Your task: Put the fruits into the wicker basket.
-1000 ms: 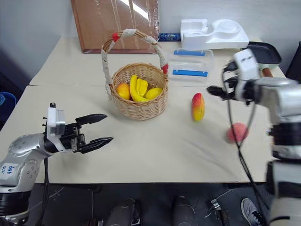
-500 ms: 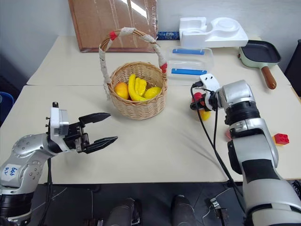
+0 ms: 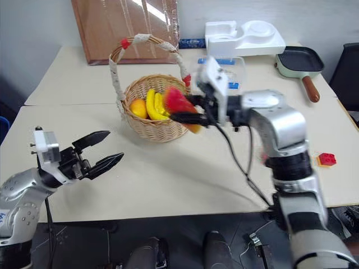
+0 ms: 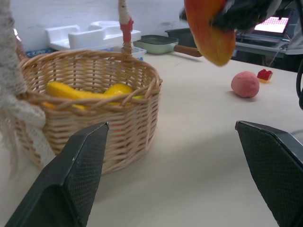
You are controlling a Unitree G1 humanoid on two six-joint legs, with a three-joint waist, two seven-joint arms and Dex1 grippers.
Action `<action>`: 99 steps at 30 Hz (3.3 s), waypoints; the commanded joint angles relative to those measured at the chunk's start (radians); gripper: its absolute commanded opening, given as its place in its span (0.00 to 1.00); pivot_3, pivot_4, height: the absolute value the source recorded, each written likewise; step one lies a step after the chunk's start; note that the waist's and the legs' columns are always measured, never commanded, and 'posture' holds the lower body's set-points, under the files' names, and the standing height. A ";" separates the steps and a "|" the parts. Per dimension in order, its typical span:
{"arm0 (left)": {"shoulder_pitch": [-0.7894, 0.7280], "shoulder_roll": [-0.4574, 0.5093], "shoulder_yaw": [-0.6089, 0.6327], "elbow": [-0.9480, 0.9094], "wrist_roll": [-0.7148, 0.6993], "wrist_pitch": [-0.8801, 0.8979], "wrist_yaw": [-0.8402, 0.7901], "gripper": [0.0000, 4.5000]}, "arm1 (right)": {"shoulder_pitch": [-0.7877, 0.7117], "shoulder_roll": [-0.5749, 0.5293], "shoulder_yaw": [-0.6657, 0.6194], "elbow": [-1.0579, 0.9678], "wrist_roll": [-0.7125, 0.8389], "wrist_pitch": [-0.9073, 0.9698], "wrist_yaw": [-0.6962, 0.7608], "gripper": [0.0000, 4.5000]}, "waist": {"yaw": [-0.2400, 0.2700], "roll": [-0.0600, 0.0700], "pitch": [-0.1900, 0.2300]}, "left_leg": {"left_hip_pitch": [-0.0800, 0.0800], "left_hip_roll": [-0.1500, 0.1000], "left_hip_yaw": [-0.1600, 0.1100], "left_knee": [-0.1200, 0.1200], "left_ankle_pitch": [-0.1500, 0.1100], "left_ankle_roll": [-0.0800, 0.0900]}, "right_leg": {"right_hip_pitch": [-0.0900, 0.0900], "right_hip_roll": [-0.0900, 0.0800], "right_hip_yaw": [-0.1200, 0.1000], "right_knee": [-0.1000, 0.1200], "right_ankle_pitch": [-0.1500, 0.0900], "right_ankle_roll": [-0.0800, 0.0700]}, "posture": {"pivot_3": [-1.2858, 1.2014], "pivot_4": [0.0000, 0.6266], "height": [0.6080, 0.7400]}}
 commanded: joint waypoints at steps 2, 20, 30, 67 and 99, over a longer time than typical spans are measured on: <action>-0.004 -0.029 0.026 -0.032 -0.008 -0.031 0.056 1.00 | -0.094 0.136 0.027 0.124 -0.108 -0.023 -0.236 0.42 | 0.007 -0.002 -0.001 | 0.000 0.000 0.000 0.000 0.000 0.000 | 0.000 0.000 0.000 0.001 0.000 0.000 | 0.52 0.24 1.00; -0.033 -0.034 0.008 -0.066 -0.012 -0.033 0.103 1.00 | -0.006 0.080 -0.102 0.083 -0.028 -0.101 -0.173 0.99 | 0.024 -0.005 -0.003 | -0.003 -0.001 0.000 -0.002 0.000 0.001 | -0.001 -0.001 -0.003 -0.001 0.000 0.000 | 0.52 0.24 1.00; -0.106 0.042 -0.091 0.041 0.078 -0.090 -0.038 1.00 | 0.757 -0.167 -0.514 -0.243 0.134 -0.407 0.063 0.99 | 0.051 -0.006 -0.004 | -0.002 -0.001 0.003 -0.002 -0.001 0.001 | 0.002 0.000 -0.005 -0.007 0.001 0.000 | 0.52 0.24 1.00; -0.107 0.092 -0.182 0.023 0.088 -0.085 -0.177 1.00 | 0.805 -0.436 -0.464 0.166 0.065 -0.113 -0.134 0.72 | 0.050 -0.005 -0.003 | 0.013 -0.001 0.000 -0.002 -0.004 0.004 | 0.017 -0.001 0.000 -0.016 0.001 0.000 | 0.52 0.24 1.00; 0.068 -0.073 0.091 -0.130 -0.010 -0.073 0.185 1.00 | -0.062 0.361 -0.004 0.387 -0.088 -0.364 -0.370 0.99 | 0.013 -0.006 -0.004 | 0.007 0.000 -0.001 -0.004 -0.004 0.002 | 0.009 0.000 -0.001 -0.008 0.002 0.002 | 0.52 0.24 1.00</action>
